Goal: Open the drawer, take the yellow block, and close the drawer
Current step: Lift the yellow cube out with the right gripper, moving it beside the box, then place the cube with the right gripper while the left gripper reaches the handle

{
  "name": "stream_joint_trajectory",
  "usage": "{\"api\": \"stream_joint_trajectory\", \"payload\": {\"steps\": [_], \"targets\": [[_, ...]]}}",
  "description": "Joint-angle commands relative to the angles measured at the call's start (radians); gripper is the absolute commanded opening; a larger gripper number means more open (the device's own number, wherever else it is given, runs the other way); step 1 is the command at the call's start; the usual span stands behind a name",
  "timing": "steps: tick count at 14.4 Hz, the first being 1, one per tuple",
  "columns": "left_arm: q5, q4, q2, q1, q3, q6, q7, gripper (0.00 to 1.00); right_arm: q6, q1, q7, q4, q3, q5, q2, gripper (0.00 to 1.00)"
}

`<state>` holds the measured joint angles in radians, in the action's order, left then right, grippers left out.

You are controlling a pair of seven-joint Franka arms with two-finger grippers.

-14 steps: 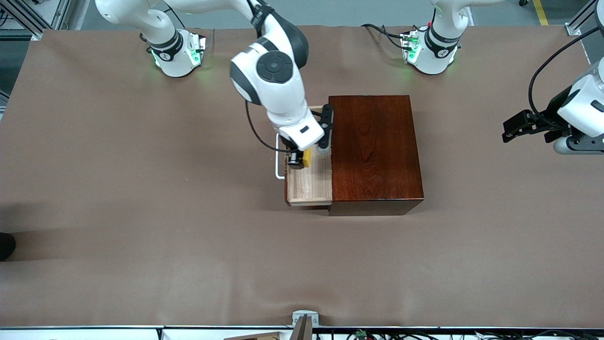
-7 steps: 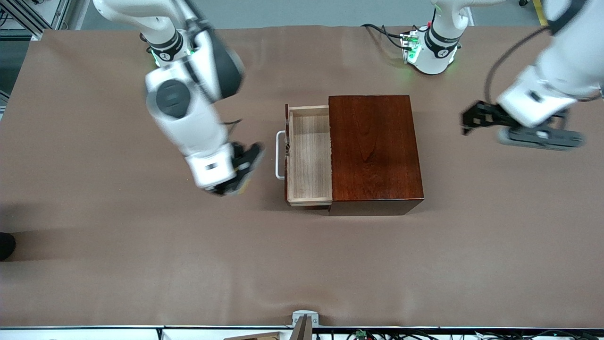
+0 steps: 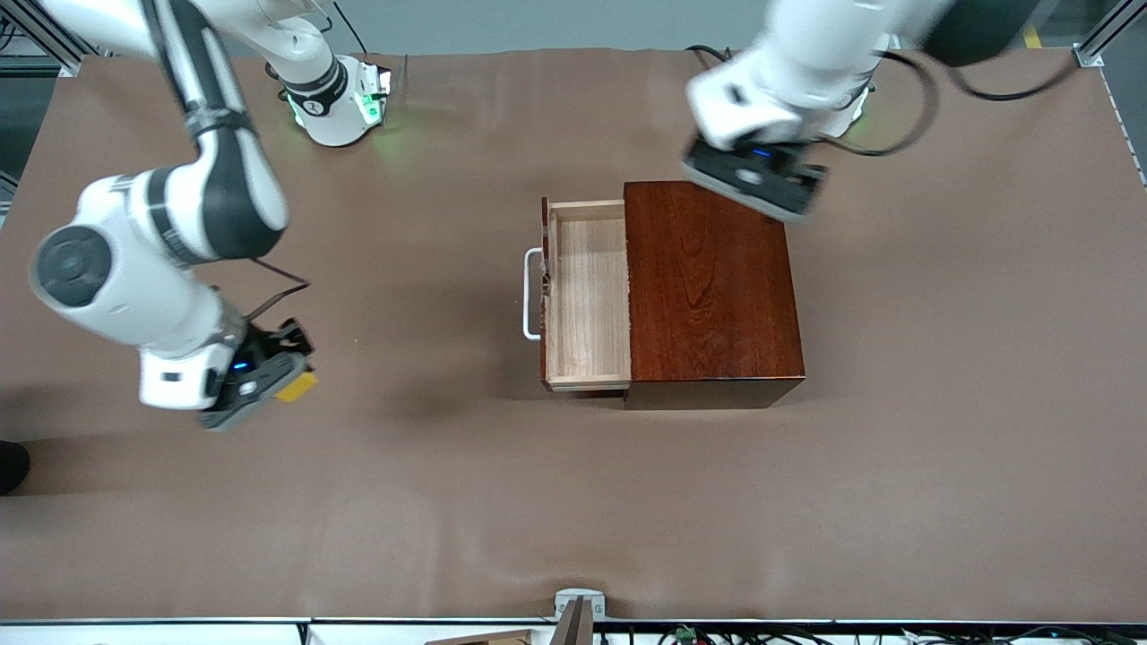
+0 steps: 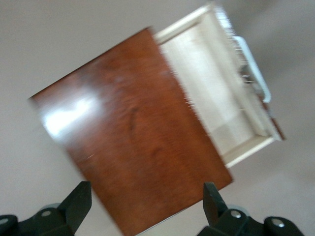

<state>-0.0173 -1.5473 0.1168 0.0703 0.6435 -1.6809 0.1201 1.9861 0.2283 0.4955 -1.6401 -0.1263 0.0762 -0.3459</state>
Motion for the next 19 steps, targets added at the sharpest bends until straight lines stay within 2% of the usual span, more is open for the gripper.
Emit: {"api": "stream_joint_trajectory", "payload": {"steps": [1, 5, 7, 9, 11, 13, 15, 17, 19], "targets": [[-0.029, 0.106, 0.15, 0.127, 0.016, -0.065, -0.085, 1.0, 0.007, -0.053, -0.177, -0.084, 0.024, -0.004, 0.033, 0.0], [-0.111, 0.187, 0.317, 0.282, 0.009, -0.219, -0.275, 1.0, 0.005, -0.092, -0.467, -0.167, 0.022, -0.01, 0.036, 0.0], [-0.121, 0.193, 0.386, 0.313, 0.004, -0.32, -0.348, 1.0, 0.023, -0.125, -0.511, -0.207, 0.024, -0.01, 0.027, 0.0], [-0.153, 0.194, 0.45, 0.338, 0.004, -0.428, -0.419, 1.0, 0.109, -0.151, -0.511, -0.265, 0.024, -0.01, 0.025, 0.0], [-0.217, 0.196, 0.51, 0.358, -0.004, -0.502, -0.433, 1.0, 0.256, -0.158, -0.511, -0.352, 0.024, -0.01, 0.024, 0.0], [-0.288, 0.197, 0.57, 0.361, -0.005, -0.54, -0.492, 1.0, 0.374, -0.159, -0.511, -0.411, 0.024, -0.01, 0.015, 0.0], [-0.311, 0.213, 0.621, 0.364, -0.016, -0.571, -0.553, 1.0, 0.46, -0.179, -0.497, -0.437, 0.025, -0.01, -0.024, 0.0], [-0.311, 0.214, 0.635, 0.403, -0.072, -0.595, -0.556, 1.0, 0.557, -0.199, -0.459, -0.438, 0.027, -0.01, -0.092, 0.0], [-0.308, 0.213, 0.635, 0.446, -0.128, -0.596, -0.556, 1.0, 0.588, -0.201, -0.453, -0.44, 0.027, -0.01, -0.119, 0.0]]}}
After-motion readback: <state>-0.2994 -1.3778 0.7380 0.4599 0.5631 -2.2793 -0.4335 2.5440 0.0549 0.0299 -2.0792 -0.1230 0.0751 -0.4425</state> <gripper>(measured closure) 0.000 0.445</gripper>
